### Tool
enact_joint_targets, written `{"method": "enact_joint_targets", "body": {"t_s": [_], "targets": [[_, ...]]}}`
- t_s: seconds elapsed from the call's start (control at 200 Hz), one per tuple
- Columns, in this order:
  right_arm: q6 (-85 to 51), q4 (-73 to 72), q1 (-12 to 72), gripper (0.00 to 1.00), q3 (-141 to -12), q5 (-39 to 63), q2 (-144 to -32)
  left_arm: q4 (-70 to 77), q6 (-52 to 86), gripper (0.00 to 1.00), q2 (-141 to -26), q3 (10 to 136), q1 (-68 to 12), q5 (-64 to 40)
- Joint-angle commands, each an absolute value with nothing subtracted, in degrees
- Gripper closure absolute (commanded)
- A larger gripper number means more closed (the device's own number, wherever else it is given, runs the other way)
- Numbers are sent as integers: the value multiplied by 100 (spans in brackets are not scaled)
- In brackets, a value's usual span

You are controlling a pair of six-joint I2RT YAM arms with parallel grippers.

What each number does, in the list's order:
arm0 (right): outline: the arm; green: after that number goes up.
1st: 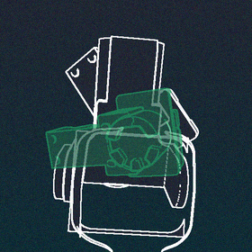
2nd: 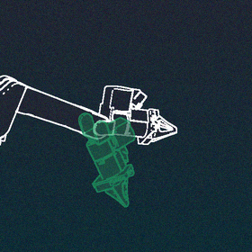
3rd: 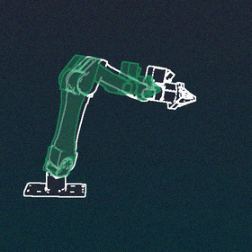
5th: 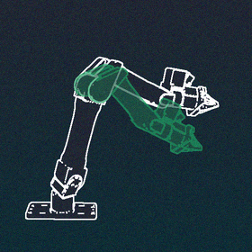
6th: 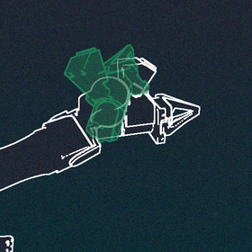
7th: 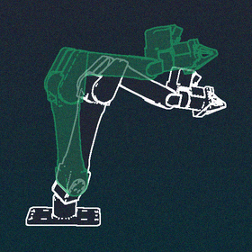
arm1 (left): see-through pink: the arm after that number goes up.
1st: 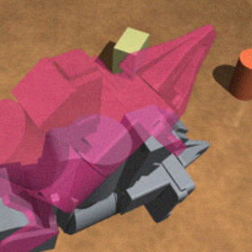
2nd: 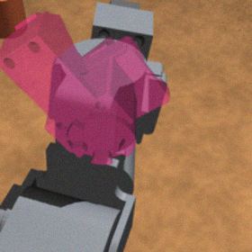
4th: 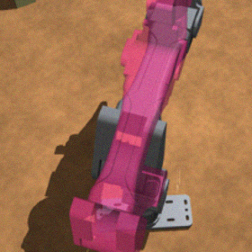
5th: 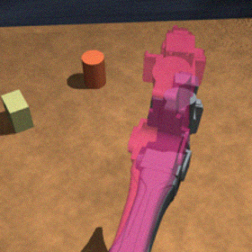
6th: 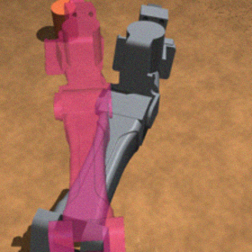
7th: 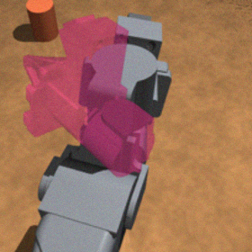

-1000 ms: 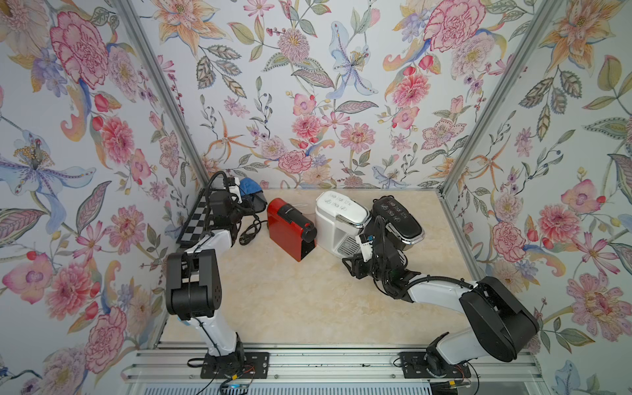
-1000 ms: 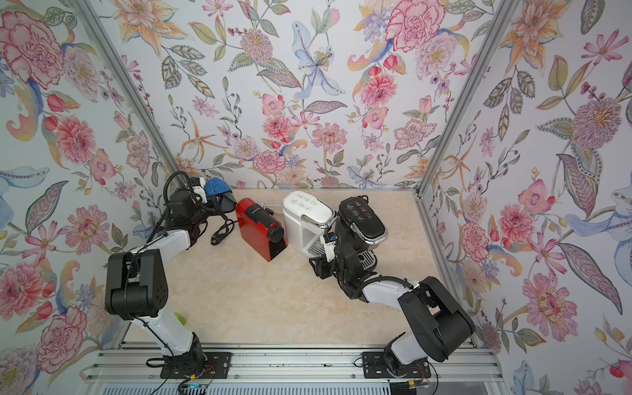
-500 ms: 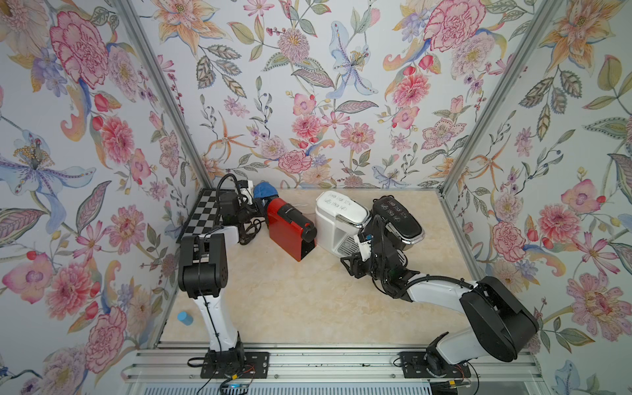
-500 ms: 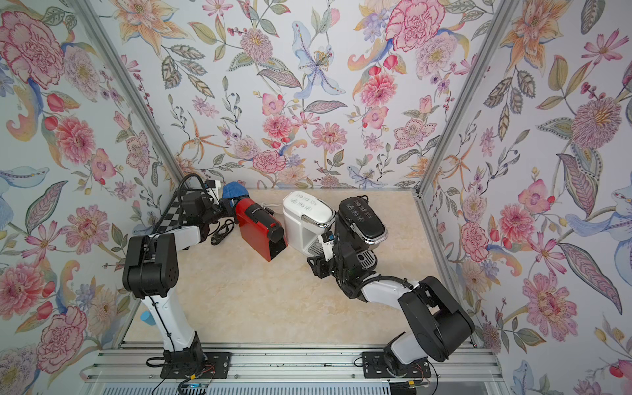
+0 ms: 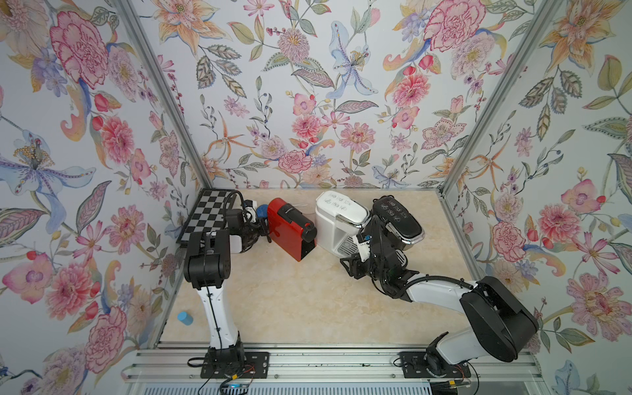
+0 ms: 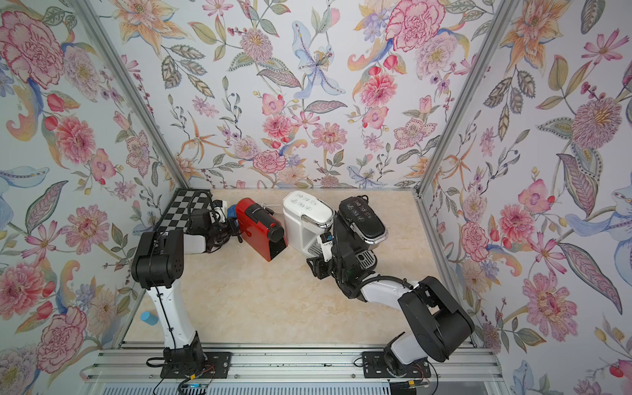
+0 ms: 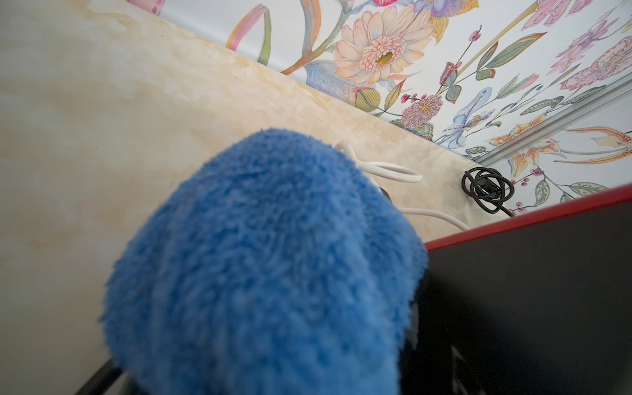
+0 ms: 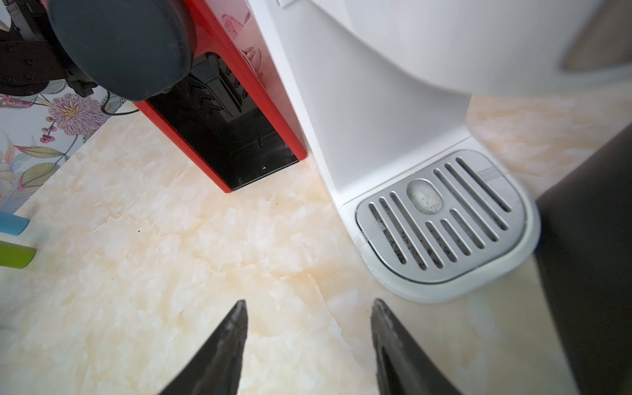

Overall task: Wipe the surface of a coffee machine
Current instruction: Wipe the dirt from the surface of the coffee machine.

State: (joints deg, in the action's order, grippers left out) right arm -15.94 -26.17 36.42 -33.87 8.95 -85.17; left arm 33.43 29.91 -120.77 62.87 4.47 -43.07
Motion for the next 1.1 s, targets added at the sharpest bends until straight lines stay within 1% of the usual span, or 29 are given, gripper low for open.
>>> {"method": "enact_joint_targets", "body": {"t_s": [0.0, 0.305, 0.47, 0.545, 0.821, 0.961, 1.091], "targets": [[-1468, -2558, 3682, 41, -3551, 803, -8457, 2938, 2720, 100, -12038, 6354, 196, -4526], [-1428, -2506, 3683, 41, -3574, 756, -8445, 1989, 2468, 100, -10932, 6930, -117, -4508], [-1424, -2503, 3678, 41, -3576, 747, -8434, 2119, 2585, 100, -10672, 6827, -167, -4488], [-1419, -2486, 3837, 41, -3586, 755, -8427, 2236, 2621, 100, -10718, 6598, -167, -4410], [-1389, -2442, 3836, 41, -3595, 729, -8398, 3435, 3059, 100, -11344, 5587, -171, -4506], [-1378, -2431, 3841, 41, -3604, 712, -8411, 3854, 3239, 100, -11595, 5314, -189, -4503], [-1371, -2429, 3841, 41, -3608, 716, -8437, 3825, 3221, 100, -11651, 5359, -188, -4522]]}}
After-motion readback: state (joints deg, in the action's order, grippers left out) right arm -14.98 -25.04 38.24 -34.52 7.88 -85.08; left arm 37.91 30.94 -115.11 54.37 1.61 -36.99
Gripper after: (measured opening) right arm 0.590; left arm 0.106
